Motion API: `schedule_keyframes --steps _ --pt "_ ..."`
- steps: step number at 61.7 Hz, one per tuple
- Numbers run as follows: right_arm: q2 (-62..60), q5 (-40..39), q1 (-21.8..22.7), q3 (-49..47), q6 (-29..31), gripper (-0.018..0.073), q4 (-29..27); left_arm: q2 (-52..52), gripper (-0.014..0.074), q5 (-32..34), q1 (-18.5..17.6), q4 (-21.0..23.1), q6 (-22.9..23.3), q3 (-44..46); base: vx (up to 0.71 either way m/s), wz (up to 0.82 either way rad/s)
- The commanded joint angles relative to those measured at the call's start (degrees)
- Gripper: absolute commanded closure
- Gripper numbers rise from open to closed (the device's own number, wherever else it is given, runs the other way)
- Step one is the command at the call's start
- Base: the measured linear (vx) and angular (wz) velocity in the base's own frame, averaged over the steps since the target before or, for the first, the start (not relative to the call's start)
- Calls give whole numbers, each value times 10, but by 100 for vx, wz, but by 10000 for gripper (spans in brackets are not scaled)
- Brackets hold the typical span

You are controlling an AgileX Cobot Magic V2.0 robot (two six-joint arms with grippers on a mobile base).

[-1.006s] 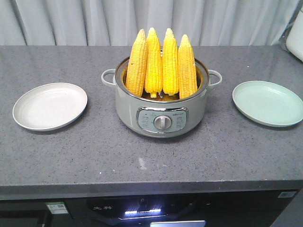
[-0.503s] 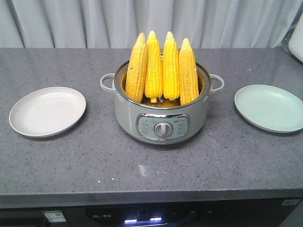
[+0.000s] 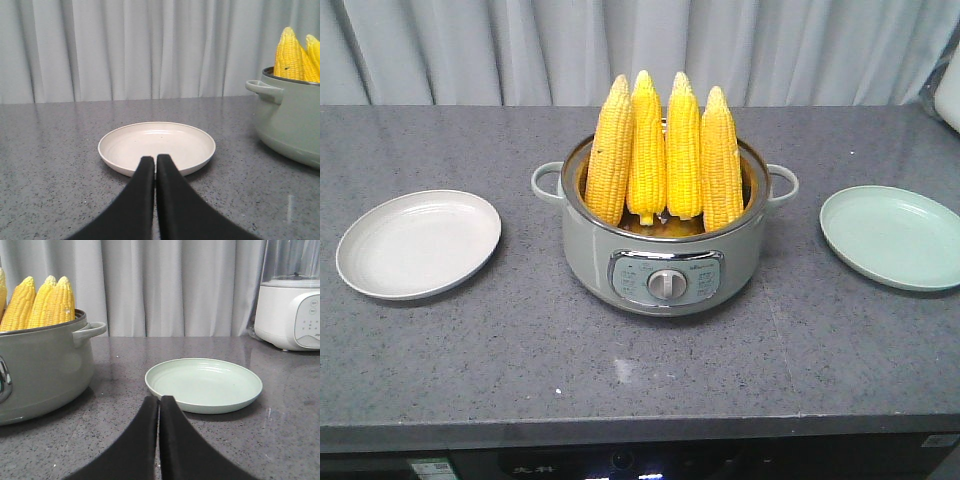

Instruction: Distribute corn equally

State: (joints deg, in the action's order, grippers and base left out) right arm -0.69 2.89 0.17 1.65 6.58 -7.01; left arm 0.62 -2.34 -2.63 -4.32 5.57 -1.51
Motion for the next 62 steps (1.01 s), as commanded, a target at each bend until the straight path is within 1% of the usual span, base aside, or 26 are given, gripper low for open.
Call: schedule_keyframes --steps 1,62 --pt "-1 -43 3 4 6 562 4 10 603 44 -1 1 5 -8 2 1" --pt "-1 -43 3 4 6 562 4 10 603 44 -1 1 5 -8 2 2"
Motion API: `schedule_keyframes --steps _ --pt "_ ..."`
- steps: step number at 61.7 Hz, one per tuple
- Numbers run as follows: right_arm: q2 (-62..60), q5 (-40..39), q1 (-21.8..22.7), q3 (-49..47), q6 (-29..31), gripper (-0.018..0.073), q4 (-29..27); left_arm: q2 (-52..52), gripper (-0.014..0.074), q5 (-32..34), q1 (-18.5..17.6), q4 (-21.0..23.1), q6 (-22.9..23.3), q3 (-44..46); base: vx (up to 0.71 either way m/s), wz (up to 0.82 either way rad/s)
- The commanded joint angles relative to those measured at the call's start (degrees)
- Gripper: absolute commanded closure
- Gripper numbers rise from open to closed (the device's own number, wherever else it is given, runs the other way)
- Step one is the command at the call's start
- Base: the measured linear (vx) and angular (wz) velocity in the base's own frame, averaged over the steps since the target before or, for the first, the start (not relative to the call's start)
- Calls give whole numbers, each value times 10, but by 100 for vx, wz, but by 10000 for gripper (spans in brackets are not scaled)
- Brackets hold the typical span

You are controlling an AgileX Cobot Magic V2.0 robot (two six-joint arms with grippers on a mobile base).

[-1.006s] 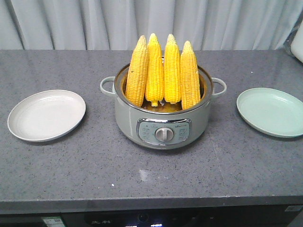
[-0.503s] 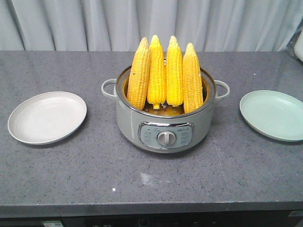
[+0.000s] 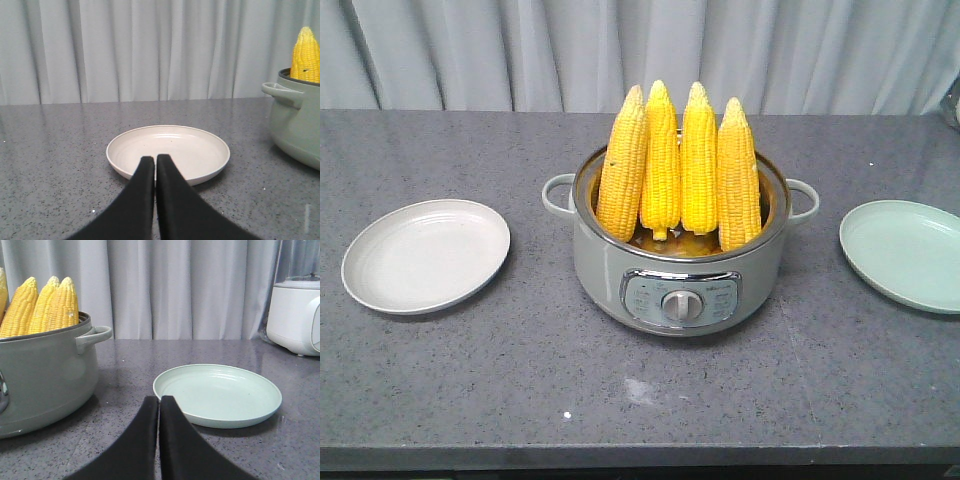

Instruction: Distribute corn equally

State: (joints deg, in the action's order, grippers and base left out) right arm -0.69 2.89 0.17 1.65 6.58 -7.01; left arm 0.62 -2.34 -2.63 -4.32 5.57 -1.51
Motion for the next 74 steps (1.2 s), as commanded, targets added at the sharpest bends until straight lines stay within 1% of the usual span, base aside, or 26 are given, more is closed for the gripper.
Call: schedule_keyframes --steps 1,74 --pt "-1 -43 3 4 6 562 4 10 603 44 -1 1 5 -8 3 3" --pt "-1 -43 3 4 6 562 4 10 603 44 -1 1 5 -8 1 1"
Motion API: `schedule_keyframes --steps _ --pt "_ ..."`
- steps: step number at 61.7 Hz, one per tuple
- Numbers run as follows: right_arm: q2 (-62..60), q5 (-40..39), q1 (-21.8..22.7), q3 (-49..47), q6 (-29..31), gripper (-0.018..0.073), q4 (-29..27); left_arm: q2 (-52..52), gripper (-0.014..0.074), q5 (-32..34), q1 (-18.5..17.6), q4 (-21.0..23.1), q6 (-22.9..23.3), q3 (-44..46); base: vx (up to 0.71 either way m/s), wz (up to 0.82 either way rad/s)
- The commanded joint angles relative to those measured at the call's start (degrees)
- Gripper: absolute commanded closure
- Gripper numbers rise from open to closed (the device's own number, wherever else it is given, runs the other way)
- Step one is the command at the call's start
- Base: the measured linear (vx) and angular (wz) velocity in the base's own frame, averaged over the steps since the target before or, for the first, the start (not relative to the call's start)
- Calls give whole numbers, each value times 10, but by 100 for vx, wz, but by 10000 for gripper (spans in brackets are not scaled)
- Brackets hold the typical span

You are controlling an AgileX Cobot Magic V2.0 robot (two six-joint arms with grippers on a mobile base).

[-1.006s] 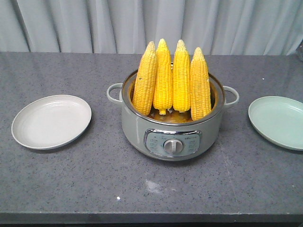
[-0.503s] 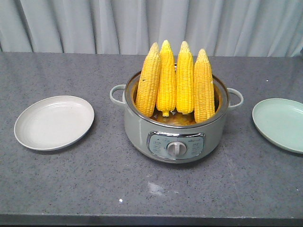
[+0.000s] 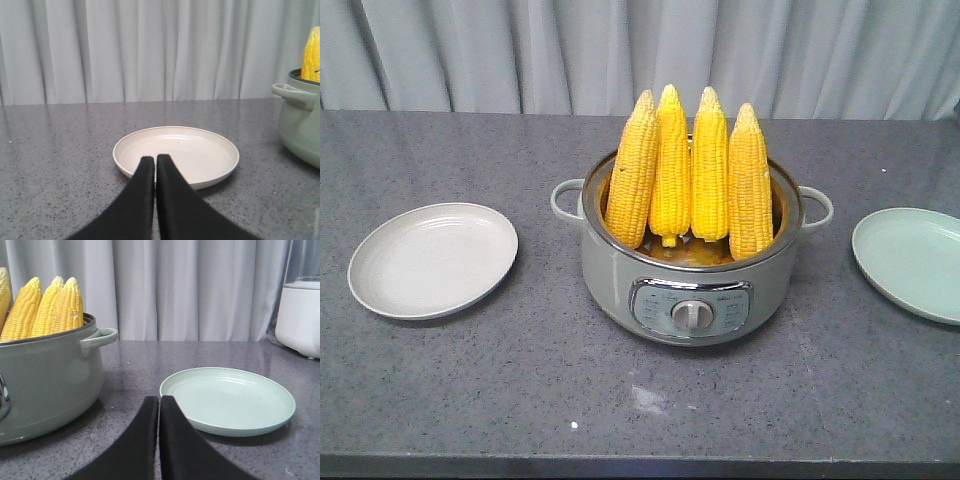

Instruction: Distribute corn equally

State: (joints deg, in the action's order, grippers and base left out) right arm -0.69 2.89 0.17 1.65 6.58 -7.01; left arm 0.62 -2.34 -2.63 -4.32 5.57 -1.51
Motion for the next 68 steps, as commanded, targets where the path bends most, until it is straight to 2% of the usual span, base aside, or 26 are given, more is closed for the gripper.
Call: schedule_keyframes --steps 1,68 --pt "-1 -43 3 4 6 562 4 10 603 44 -1 1 5 -8 0 -2" --pt "-1 -43 3 4 6 562 4 10 603 44 -1 1 5 -8 0 0"
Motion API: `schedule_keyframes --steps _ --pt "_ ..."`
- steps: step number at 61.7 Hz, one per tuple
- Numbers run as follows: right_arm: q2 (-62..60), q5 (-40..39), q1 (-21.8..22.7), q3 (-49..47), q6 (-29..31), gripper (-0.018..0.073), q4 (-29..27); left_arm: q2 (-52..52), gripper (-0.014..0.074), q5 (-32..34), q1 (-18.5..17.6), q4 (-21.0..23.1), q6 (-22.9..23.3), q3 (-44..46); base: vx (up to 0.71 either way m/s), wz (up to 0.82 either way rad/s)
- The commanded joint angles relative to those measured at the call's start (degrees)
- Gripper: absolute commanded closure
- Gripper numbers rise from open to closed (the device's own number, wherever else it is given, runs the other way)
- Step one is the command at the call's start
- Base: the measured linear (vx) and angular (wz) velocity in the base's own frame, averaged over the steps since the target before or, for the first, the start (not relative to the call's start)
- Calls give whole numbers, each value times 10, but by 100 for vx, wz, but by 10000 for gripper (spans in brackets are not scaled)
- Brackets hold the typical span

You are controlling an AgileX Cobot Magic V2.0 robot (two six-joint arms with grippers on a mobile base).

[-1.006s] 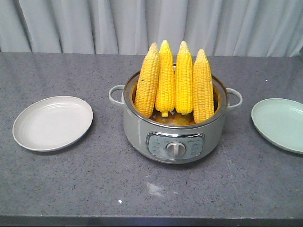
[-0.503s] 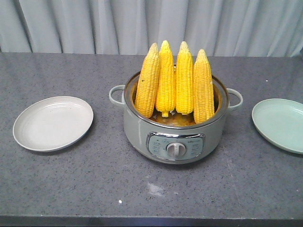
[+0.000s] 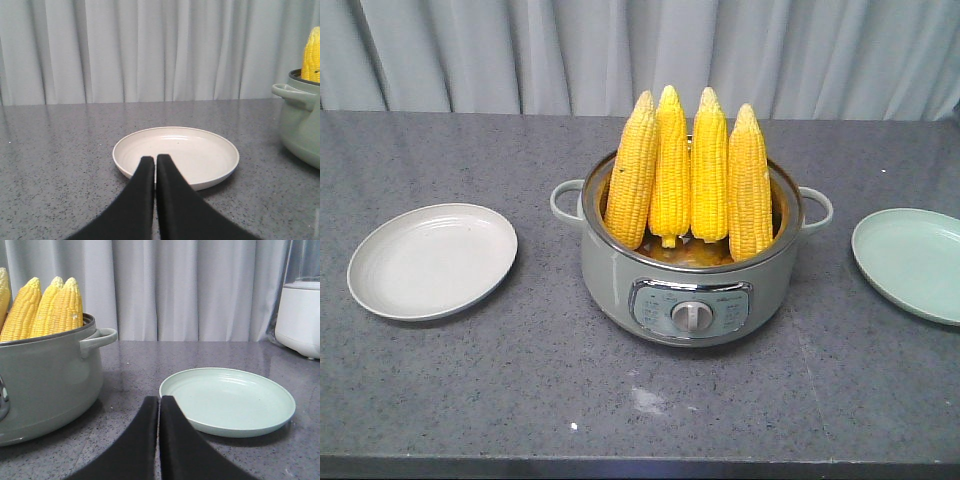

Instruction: Distribute corn equally

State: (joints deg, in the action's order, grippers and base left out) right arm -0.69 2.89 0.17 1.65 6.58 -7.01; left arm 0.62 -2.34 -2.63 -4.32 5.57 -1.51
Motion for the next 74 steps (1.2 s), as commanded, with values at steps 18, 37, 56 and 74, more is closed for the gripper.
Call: schedule_keyframes --steps 18,37,56,74 --pt "-1 -43 3 4 6 562 4 10 603 44 -1 1 5 -8 0 0" --pt "-1 -43 3 4 6 562 4 10 603 44 -1 1 5 -8 0 0" --pt "-1 -43 3 4 6 562 4 10 603 44 -1 1 5 -8 0 0" --pt "-1 -99 3 4 -117 562 -100 10 603 63 -1 43 13 -8 0 0"
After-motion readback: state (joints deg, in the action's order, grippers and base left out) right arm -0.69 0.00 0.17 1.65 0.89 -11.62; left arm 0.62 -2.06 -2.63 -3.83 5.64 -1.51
